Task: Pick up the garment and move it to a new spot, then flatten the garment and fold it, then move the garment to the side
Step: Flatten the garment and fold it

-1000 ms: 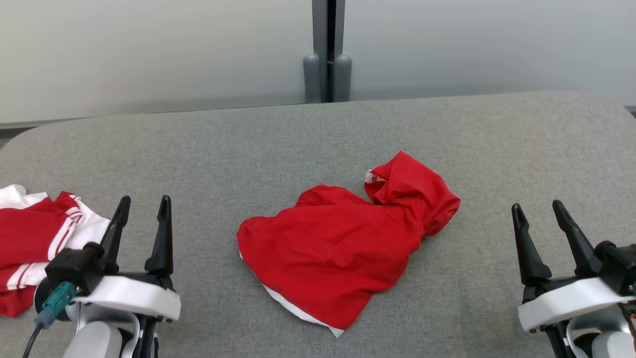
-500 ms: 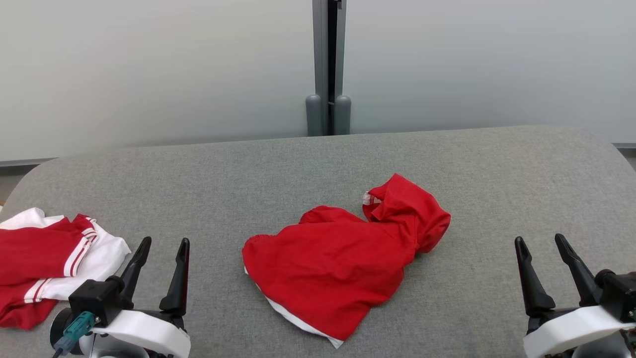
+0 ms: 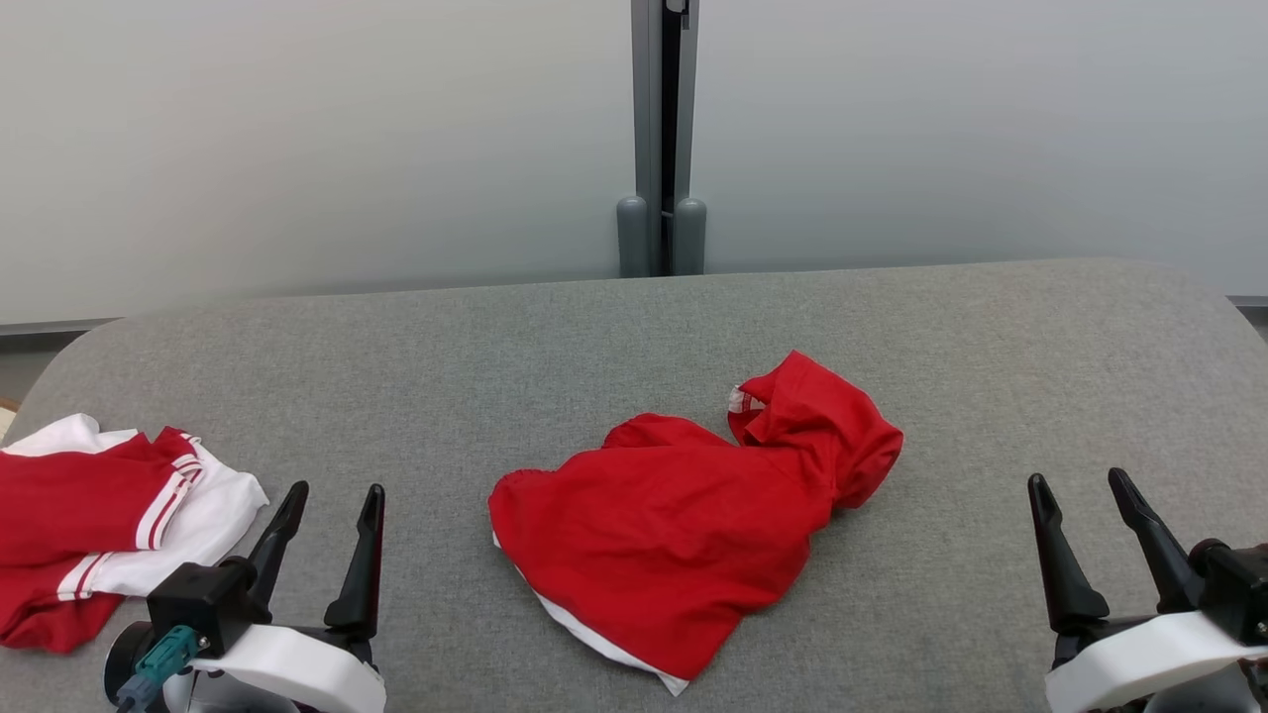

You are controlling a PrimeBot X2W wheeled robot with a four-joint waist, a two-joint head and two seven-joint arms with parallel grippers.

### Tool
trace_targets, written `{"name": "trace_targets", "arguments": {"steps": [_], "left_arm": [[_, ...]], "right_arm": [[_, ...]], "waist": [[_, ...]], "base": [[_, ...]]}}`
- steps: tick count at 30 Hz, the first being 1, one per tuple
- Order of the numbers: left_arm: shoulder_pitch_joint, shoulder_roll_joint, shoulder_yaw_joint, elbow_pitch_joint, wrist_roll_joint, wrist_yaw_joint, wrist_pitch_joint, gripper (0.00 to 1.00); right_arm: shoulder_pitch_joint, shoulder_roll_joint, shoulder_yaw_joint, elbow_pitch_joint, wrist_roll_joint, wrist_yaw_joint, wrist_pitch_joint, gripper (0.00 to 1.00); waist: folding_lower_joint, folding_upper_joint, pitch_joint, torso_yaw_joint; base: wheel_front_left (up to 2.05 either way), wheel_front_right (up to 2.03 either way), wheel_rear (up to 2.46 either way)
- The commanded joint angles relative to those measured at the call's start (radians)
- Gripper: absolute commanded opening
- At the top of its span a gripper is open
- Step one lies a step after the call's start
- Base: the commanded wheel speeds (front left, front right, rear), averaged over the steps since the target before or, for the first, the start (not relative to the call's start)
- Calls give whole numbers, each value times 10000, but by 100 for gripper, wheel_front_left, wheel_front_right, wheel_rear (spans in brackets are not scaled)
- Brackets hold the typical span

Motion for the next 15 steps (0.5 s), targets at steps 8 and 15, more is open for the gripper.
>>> {"name": "trace_targets", "arguments": {"steps": [8,15], "left_arm": [[-40,52,-15,-155,-34,124,23,100],[-326,50,-125,-294,55,215,108,100]], "right_arm": [[102,6,16,-36,-96,0,48,100],[-205,-187,1504,111,3,0,305,100]], "waist": [[0,-1,19,16],[0,-1,248,193]], "base": [[0,0,0],[0,0,0]]}}
